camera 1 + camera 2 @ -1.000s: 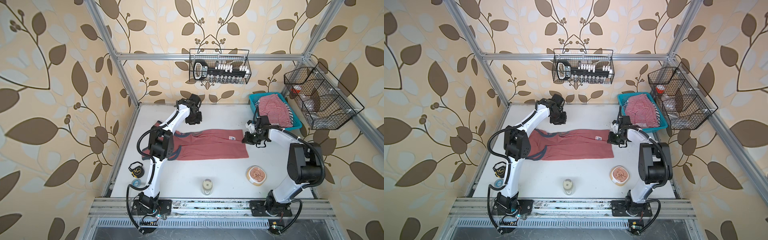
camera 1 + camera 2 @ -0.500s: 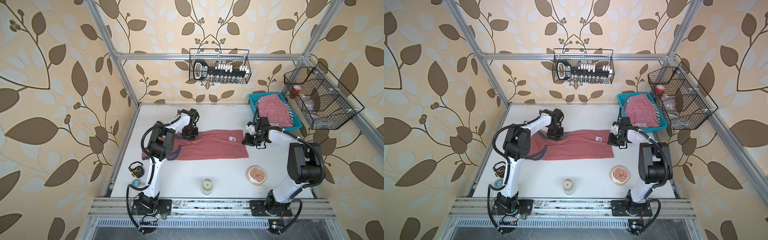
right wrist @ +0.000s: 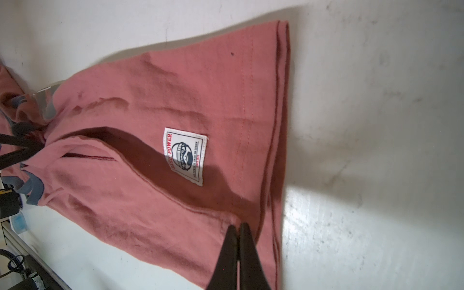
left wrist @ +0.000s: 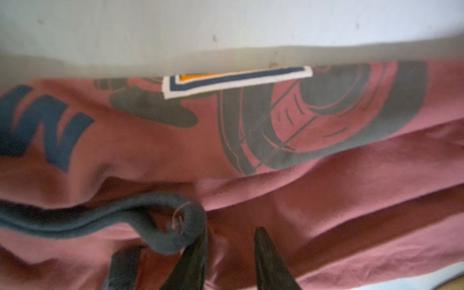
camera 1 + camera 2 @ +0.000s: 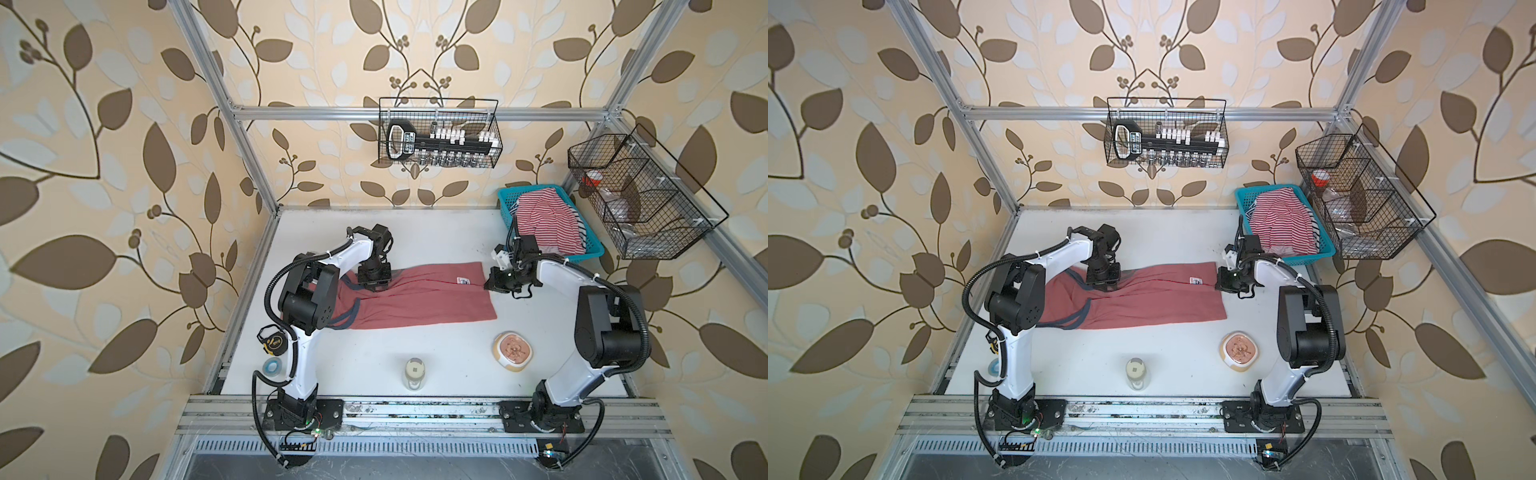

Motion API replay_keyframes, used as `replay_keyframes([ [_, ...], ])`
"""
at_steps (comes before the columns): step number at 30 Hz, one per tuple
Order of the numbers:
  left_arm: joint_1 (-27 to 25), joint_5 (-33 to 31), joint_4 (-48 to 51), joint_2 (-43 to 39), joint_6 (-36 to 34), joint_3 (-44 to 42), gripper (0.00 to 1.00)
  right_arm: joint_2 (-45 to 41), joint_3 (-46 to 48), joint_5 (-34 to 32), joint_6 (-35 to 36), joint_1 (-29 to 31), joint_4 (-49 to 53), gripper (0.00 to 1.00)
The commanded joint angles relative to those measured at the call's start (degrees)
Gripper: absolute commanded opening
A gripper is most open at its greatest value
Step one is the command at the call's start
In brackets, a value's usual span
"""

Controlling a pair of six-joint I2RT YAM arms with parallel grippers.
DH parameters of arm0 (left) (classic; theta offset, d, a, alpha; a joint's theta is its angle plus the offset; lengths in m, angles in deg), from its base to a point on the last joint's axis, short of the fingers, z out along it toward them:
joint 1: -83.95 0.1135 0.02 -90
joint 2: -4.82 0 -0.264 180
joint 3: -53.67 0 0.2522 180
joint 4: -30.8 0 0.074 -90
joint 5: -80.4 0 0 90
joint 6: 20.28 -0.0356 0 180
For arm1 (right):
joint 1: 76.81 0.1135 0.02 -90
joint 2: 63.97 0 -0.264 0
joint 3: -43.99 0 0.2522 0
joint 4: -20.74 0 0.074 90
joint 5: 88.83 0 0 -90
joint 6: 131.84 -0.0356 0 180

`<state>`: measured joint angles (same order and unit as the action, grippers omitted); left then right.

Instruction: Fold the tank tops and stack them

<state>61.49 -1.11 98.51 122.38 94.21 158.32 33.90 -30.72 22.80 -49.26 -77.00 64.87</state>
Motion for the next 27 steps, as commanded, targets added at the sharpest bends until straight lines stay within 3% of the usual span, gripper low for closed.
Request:
replay_keyframes([
  [1, 0.0, -0.3, 1.8, -4.2, 0.4, 2.3, 0.35, 0.1, 0.7, 0.8, 1.2, -0.1, 0.0, 0.00],
  [9, 0.0, 0.6, 4.7, -5.1, -1.9, 0.9, 0.29, -0.6, 0.8, 0.8, 1.7, -0.1, 1.1, 0.00],
  [13, 0.1, -1.2, 4.2, -5.6, -1.7, 0.4, 0.34, -1.2, 0.9, 0.8, 1.9, 0.0, 1.6, 0.00],
  [22, 1.1, -5.9, 7.1, 1.6, -2.7, 13.7, 0.43, -1.9, 0.5, -1.7, 2.7, 0.4, 5.6, 0.00],
  [23, 1.2, -6.2, 7.7, 2.6, -3.1, 14.9, 0.43, -1.7, 0.4, -2.3, 2.6, 0.4, 6.1, 0.02],
  [27, 1.6, -6.8, 8.5, 6.0, -4.1, 16.4, 0.43, -2.4, 0.6, -4.1, 2.0, 0.2, 6.9, 0.26],
])
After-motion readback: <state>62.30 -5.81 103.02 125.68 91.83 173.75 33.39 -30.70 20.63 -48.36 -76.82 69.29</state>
